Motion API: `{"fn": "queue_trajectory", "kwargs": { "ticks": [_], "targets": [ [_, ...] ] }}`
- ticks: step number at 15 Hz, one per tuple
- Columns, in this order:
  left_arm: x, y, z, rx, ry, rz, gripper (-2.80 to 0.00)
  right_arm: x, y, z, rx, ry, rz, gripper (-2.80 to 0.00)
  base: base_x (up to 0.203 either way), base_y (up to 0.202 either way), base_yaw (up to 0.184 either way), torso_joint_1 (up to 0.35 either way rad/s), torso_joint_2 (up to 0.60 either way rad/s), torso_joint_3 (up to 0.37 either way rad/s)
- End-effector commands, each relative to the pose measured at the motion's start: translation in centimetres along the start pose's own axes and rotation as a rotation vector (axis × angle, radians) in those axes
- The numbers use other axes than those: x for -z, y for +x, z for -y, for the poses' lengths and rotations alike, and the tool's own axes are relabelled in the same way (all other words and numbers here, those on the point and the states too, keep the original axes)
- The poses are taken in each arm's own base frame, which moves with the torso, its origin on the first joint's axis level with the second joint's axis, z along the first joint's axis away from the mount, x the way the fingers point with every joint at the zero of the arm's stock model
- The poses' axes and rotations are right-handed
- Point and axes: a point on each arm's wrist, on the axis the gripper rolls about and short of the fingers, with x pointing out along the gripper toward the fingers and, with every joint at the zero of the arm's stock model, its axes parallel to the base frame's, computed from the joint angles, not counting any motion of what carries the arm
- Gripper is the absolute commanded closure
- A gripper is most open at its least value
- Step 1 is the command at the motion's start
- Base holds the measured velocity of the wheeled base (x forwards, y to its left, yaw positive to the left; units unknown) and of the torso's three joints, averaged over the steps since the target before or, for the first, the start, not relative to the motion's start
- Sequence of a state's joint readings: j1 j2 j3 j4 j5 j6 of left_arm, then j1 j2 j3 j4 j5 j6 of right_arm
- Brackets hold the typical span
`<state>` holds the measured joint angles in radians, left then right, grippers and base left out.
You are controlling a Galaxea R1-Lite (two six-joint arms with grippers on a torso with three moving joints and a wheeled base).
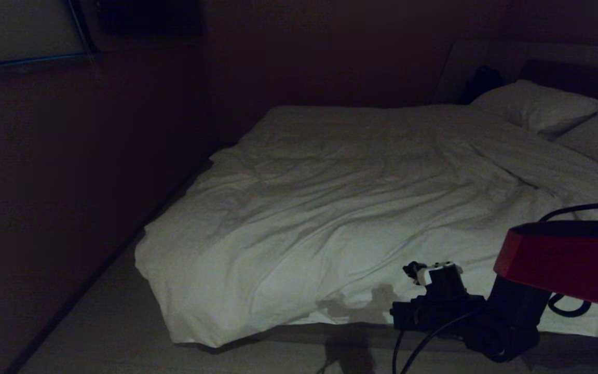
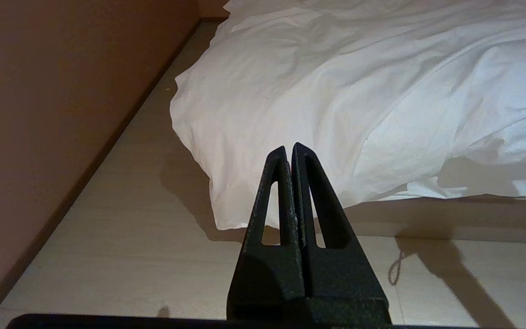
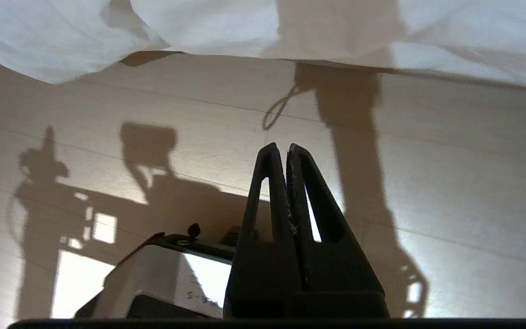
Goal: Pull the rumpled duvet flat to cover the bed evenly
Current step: Flatten the corners of the folded blanket
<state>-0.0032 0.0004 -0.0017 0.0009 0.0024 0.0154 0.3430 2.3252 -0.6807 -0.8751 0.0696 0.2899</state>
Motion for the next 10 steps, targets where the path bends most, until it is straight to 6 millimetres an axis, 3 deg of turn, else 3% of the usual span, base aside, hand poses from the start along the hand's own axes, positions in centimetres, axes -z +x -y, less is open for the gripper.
{"fn": "queue_trajectory", "kwargs": {
  "ticks": [1,2,10],
  "targets": [
    [0.0,0.0,0.0,-0.001,0.0,0.0,0.0,0.1,0.6,-0.4,-0.011,-0.038,0.0,0.0,0.0,0.0,0.0,0.0,0.0,0.0],
    [0.0,0.0,0.0,-0.001,0.0,0.001,0.0,0.2,0.9,-0.7,-0.016,-0.059,-0.003,-2.8,0.0,0.0,0.0,0.0,0.0,0.0],
    [0.0,0.0,0.0,-0.001,0.0,0.001,0.0,-0.2,3.5,-2.1,0.021,-0.193,0.042,-2.8,0.0,0.0,0.0,0.0,0.0,0.0]
  ]
}}
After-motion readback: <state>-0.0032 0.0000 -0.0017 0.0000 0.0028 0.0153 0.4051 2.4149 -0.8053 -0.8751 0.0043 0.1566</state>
